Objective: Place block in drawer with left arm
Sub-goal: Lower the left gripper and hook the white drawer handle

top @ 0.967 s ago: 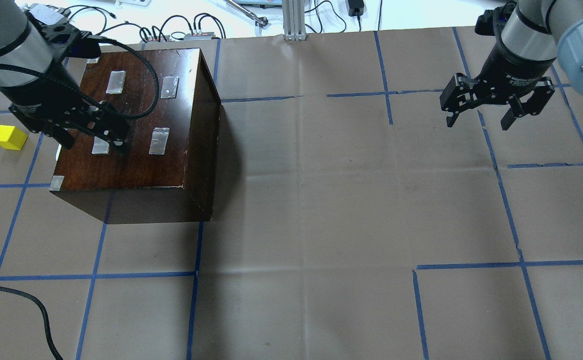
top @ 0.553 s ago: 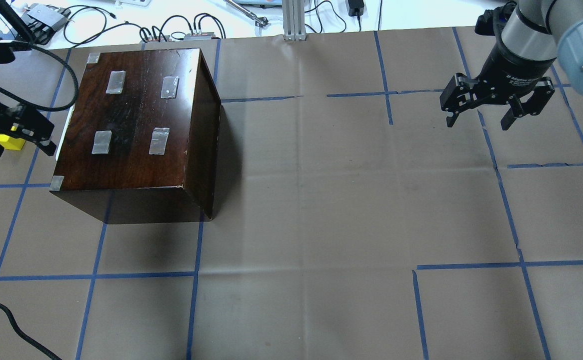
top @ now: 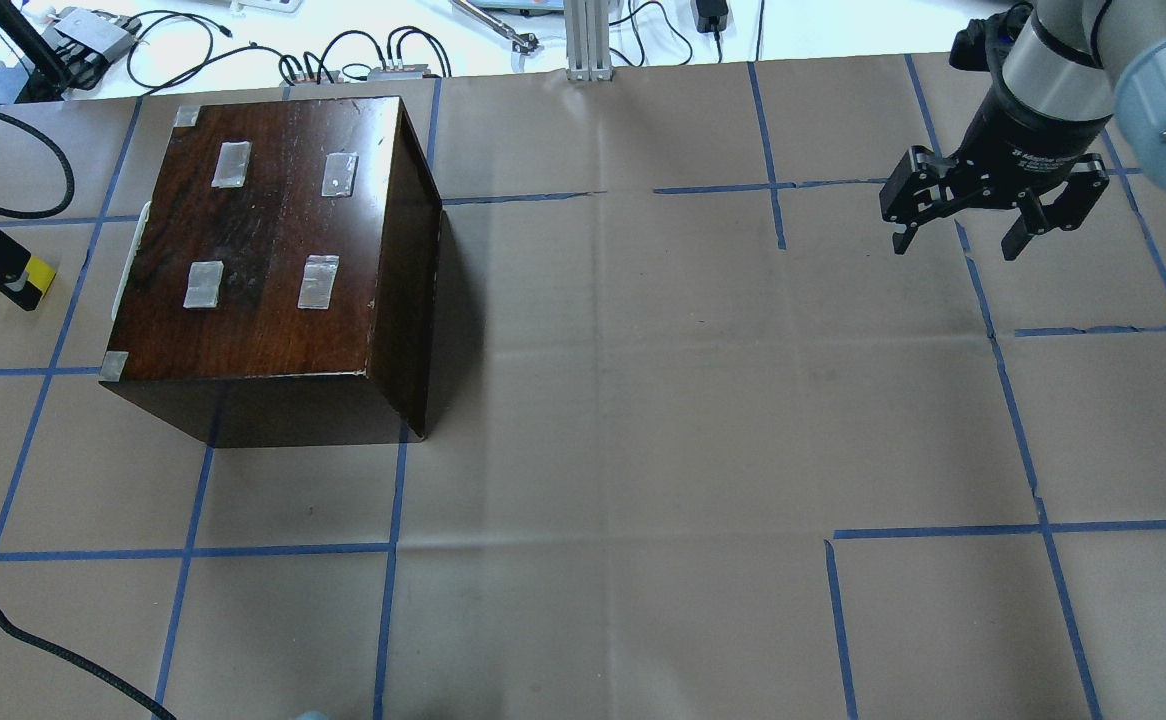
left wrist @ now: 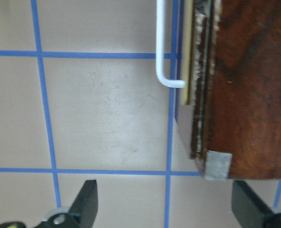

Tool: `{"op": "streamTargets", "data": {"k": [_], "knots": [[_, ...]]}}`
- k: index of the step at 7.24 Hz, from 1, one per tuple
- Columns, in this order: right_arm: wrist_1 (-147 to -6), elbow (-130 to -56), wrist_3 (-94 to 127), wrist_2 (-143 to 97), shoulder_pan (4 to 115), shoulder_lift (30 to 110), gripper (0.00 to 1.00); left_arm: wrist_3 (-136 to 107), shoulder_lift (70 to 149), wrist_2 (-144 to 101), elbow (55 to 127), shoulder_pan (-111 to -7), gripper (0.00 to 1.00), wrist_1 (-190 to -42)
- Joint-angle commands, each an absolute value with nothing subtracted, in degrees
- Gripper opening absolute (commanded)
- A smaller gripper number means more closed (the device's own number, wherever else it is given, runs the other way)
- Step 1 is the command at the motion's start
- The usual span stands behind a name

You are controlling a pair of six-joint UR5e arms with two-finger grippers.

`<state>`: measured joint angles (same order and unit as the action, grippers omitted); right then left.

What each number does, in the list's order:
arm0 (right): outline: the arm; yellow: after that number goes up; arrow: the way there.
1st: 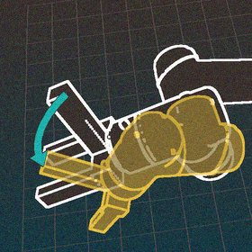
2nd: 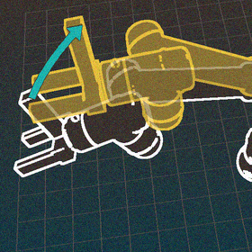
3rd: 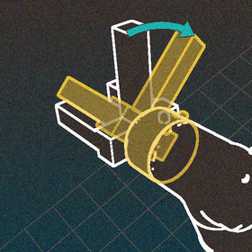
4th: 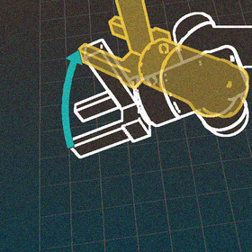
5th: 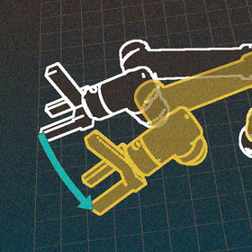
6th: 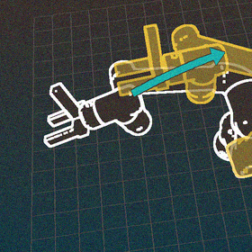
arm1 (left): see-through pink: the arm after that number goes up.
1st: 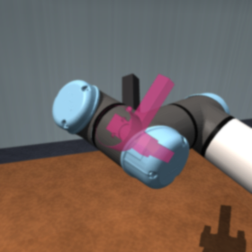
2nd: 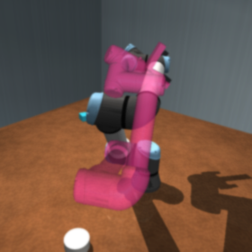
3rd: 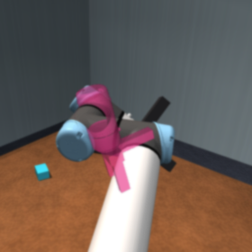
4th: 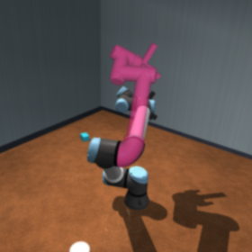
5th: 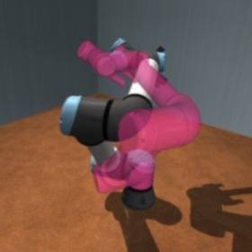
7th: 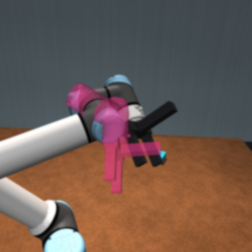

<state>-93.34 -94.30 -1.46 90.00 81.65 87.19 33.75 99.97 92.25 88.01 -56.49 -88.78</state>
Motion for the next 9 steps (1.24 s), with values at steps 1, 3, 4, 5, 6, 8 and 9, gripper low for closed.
{"op": "streamTargets", "data": {"k": [1,3,4,5,6,8,9], "knots": [[-93.34,-94.31,-1.49,90.00,81.65,87.19,1.00,34.45,106.06,89.24,85.26,-55.20,1.00,-85.63],[-93.34,-94.31,-1.41,90.00,81.65,87.19,1.00,35.77,110.63,86.13,82.46,-54.84,1.00,-84.20],[-93.34,-94.22,-1.49,90.00,81.65,87.19,1.00,35.68,113.26,85.96,80.18,-55.02,0.99,-84.11],[-93.34,-94.31,-1.41,90.00,81.65,87.19,1.00,35.77,114.68,83.61,79.20,-55.63,0.99,-84.11],[-93.34,-94.31,-1.41,90.00,81.65,87.19,1.00,36.03,115.22,82.54,79.54,-55.81,0.99,-84.02],[-93.34,-94.31,-1.41,90.00,81.65,87.19,1.00,36.04,115.22,82.27,79.81,-57.21,0.99,-84.11],[-93.34,-94.22,-1.41,90.00,81.65,87.19,1.00,36.04,115.57,81.57,79.80,-57.48,0.99,-84.02]]}}
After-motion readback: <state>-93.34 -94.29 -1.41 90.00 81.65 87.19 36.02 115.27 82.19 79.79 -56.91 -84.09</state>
